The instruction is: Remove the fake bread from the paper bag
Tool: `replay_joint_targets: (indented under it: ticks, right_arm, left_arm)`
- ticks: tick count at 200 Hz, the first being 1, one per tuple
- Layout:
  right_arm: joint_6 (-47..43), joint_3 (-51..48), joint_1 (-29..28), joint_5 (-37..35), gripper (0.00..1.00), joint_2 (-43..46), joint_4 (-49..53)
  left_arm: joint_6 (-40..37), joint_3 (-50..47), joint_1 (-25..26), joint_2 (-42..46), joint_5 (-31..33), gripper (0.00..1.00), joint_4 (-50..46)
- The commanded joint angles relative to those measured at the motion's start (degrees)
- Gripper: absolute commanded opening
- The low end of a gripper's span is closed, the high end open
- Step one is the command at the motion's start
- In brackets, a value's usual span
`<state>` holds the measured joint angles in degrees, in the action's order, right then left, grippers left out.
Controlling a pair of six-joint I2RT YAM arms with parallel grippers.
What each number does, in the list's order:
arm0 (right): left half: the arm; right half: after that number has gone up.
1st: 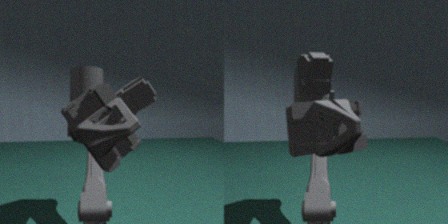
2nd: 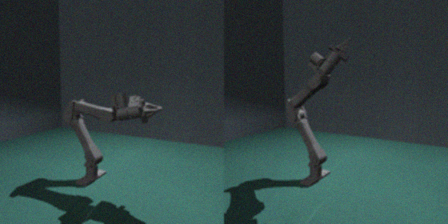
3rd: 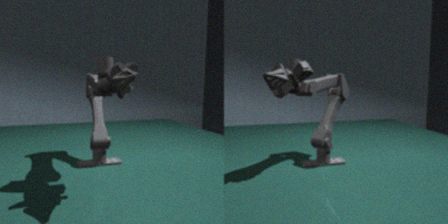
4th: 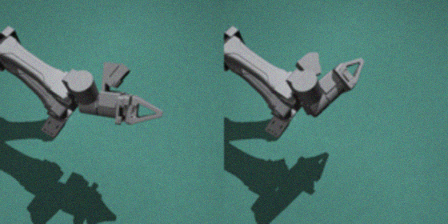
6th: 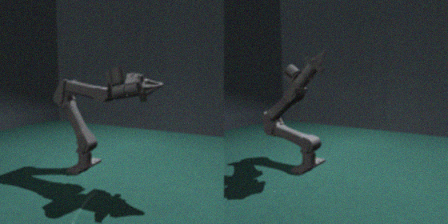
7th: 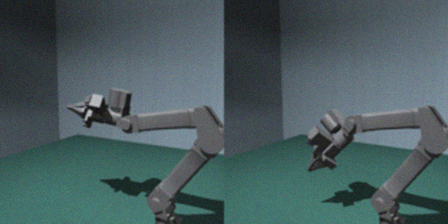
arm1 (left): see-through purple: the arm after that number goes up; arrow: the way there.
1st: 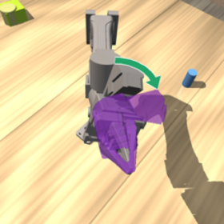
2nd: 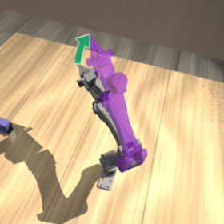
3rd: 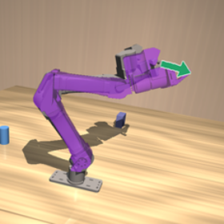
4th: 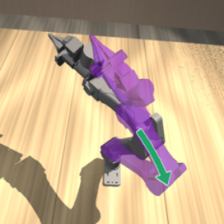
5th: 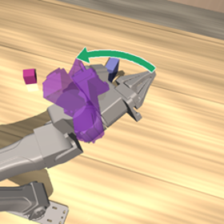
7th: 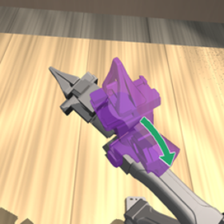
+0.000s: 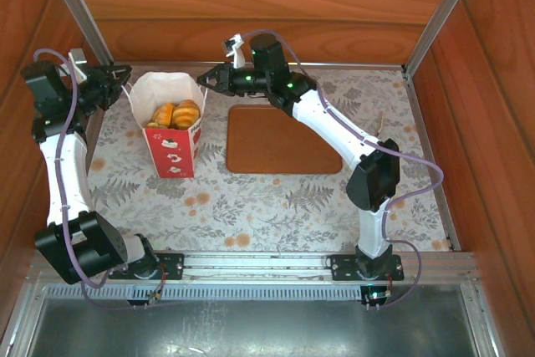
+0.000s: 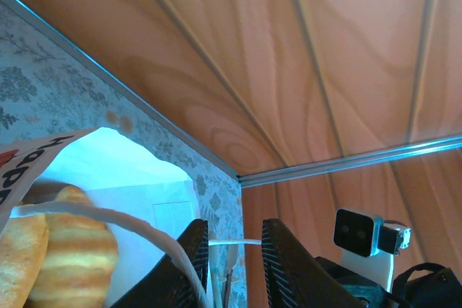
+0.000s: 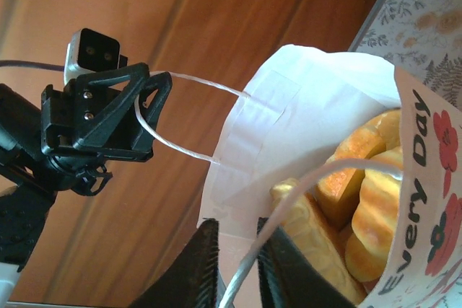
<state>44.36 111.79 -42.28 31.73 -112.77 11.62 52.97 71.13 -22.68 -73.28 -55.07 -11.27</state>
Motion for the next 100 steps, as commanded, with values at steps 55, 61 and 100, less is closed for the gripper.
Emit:
replay_joint_targets:
  ticks: [55, 61, 100]
  right_arm:
    - [-0.3, -0.1, 0.5, -0.4, 0.07, 1.9, 1.0]
    - [-0.3, 0.1, 0.5, -0.4, 0.07, 1.7, 1.0]
    - [1.3, 2.8, 0.4, 1.5, 0.06, -1.0, -0.7]
  left_arm:
    - [-1.9, 3.0, -0.8, 1.2, 0.5, 0.09, -1.5]
    - [-2.0, 3.3, -0.8, 1.1, 0.5, 0.07, -1.5]
    - [-6.1, 9.0, -1.0, -0.6, 1.1, 0.0, -5.2]
